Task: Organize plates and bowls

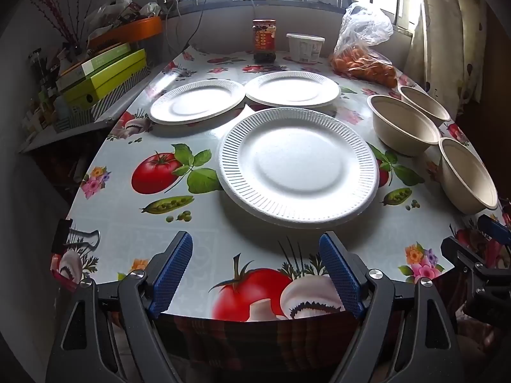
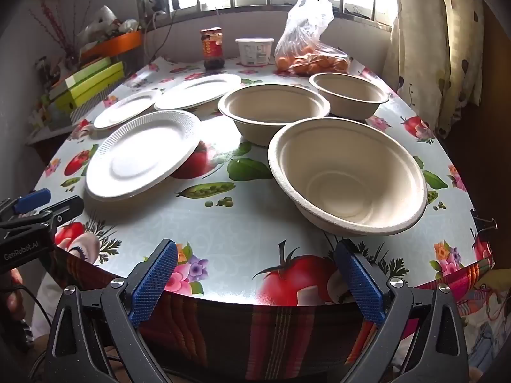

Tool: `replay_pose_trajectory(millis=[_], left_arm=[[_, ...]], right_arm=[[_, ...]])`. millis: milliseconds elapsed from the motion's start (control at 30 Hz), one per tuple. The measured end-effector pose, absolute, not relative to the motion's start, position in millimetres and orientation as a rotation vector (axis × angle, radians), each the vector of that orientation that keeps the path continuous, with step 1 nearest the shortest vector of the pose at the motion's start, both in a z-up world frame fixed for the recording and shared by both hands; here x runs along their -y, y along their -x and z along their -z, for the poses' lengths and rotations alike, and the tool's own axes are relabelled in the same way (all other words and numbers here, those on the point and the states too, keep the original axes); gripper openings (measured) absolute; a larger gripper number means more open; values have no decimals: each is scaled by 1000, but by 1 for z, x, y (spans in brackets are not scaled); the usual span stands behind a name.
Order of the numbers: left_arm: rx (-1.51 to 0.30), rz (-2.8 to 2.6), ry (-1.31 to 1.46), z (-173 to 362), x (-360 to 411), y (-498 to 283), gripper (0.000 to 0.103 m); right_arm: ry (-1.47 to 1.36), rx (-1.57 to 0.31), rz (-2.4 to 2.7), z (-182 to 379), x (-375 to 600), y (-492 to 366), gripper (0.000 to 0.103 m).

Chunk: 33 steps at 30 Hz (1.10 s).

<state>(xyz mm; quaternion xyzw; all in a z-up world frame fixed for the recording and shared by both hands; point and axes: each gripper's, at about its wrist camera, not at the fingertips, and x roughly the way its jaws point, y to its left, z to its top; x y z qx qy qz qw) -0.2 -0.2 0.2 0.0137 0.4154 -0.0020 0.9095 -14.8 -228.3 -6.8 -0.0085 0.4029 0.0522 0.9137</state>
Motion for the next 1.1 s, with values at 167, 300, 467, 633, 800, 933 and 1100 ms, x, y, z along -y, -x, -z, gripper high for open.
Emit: replay_pose_trajectory(millis=[167,300,467,633,800,933,1100], left_arm=[[-847,-15,-40,-2,0,1,82],[-839,-14,-42,-3,0,1,82],[-837,-12,-49,-6,2,1,82],[-841,-10,-45,-6,3,1,82],[-841,-3,-45,-6,3,0,82],[-840,2,-48,-6,4,1,82],[-841,2,-48,-6,4,0,82]], right_arm=[[16,-828,-106,5,229,16,100],[6,-827,-100,1,235,16,100],[-1,-829,-93,1,235,12,100],[-2,-821,-92,3,235,16,100],[-3,-820,-91,4,234,16,100],[-4,-821,-91,4,235,16,100],[-6,-823,-93,4,236,16,100]])
